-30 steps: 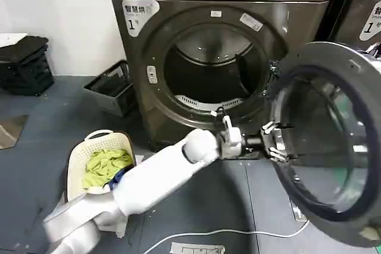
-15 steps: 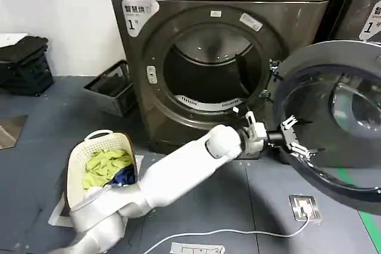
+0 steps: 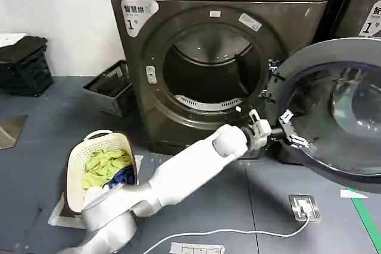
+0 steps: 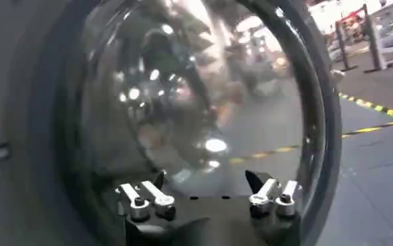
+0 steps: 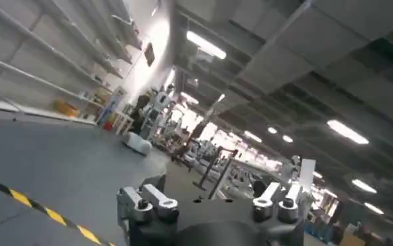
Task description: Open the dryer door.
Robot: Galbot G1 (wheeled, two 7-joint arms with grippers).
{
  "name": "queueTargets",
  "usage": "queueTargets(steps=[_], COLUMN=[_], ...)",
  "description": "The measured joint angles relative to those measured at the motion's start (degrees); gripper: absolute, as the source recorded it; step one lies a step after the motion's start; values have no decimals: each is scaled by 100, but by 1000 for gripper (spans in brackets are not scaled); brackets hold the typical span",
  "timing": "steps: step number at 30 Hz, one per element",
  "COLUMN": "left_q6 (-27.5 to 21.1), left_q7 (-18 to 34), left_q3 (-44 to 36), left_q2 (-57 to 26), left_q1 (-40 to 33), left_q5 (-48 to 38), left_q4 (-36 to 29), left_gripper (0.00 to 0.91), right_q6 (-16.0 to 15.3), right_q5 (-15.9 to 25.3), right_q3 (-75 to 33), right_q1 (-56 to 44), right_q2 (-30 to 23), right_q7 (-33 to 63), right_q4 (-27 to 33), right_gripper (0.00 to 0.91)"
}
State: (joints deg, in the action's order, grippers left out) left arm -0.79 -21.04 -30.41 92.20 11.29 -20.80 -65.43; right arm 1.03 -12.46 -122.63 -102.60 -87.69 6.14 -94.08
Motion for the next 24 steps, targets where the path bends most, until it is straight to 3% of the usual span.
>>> queueTargets(steps=[14,24], left_q6=[-368,-321], left_q7=[-393,-419], left_q3=[-25,81], left_q2=[-36,-1213], left_q1=[363,694], left_q5=[-94,-182], left_q4=[-918,-1892], left_gripper=[907,907], right_q6=[-24,-30], right_q5=[2,10], right_q3=[198,461], right_q1=[170,276], right_q2=[136,353], right_q7=[-35,-83], right_q4=[-23,52], right_gripper=[907,907])
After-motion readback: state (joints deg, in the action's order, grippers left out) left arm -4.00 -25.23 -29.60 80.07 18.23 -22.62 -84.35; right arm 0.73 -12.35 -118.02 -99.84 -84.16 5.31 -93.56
